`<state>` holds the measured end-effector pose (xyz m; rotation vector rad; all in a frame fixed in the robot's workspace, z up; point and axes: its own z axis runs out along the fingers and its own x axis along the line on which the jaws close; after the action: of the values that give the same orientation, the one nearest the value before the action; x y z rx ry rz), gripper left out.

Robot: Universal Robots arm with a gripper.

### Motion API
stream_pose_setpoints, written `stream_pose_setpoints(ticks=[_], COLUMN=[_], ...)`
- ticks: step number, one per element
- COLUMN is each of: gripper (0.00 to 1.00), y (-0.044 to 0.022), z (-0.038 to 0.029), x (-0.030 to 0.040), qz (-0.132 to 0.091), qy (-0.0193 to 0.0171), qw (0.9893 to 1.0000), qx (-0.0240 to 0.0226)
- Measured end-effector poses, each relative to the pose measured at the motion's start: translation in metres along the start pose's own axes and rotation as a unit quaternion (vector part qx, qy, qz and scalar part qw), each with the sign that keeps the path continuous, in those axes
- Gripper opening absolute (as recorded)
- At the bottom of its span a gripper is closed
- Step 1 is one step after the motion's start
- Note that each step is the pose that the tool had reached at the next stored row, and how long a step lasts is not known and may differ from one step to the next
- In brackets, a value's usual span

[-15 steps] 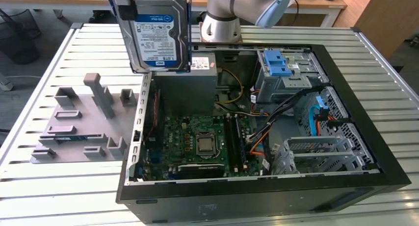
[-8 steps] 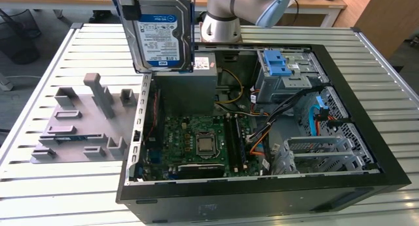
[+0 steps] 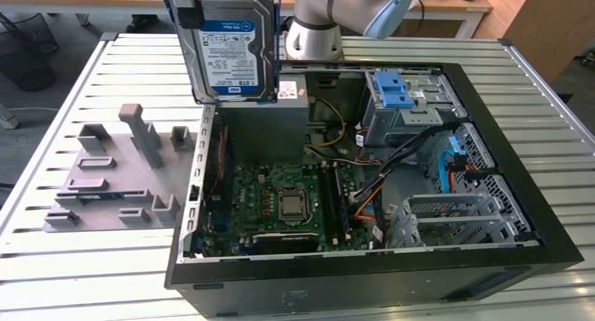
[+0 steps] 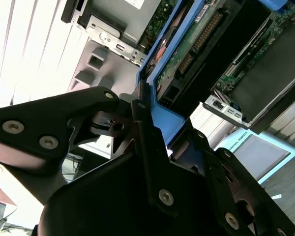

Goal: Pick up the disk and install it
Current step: 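Pick up the disk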

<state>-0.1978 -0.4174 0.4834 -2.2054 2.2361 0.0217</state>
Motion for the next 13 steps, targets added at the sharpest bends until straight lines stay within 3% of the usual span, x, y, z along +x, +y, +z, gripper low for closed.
stream_pose_setpoints(ticks=[13], gripper=[0.36], y=[-0.0120], z=[-0.0001], x=[-0.0001], qz=[0.000], qy=[0.0000], qw=[1.0000], qx=[0.0000])
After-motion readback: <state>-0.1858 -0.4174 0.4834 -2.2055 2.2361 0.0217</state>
